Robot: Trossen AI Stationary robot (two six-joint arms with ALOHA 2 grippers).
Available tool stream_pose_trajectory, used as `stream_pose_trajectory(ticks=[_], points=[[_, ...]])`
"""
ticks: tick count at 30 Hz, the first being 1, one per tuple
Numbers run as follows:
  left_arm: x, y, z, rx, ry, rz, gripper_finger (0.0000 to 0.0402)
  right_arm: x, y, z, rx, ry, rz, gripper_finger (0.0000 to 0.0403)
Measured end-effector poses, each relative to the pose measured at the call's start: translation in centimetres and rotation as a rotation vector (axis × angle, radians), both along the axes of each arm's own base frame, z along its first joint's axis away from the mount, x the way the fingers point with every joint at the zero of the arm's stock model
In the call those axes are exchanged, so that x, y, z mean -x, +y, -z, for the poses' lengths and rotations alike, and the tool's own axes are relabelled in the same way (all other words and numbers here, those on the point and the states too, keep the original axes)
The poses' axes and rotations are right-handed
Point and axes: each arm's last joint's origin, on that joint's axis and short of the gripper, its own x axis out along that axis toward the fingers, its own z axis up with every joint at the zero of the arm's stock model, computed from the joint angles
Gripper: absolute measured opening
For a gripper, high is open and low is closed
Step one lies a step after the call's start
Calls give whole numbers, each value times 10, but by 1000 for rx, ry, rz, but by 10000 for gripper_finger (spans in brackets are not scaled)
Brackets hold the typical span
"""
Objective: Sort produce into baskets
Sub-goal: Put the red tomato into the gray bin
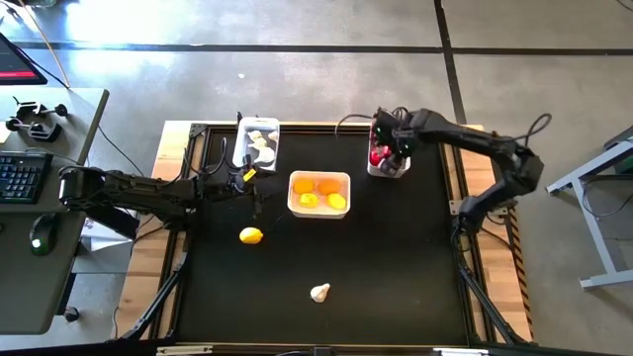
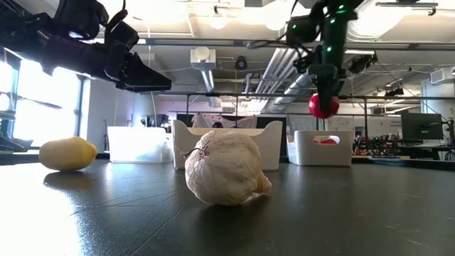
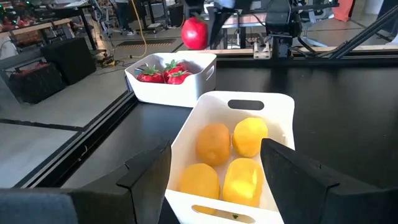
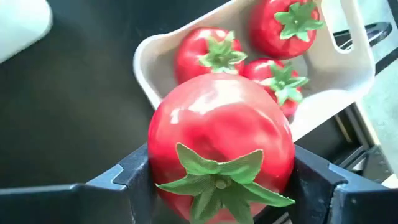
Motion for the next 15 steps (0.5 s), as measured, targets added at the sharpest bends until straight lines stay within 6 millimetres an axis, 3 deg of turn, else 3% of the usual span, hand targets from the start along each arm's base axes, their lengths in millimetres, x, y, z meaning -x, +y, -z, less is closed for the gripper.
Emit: stream_pose_trajectory(ticks=[6,15], points=[[0,0,1,2,8,0,233,-10,-30,17,-107,122,-17,244],[0,0,2,6,24,0,233,-8,-55,38,-163,191,-4,244]])
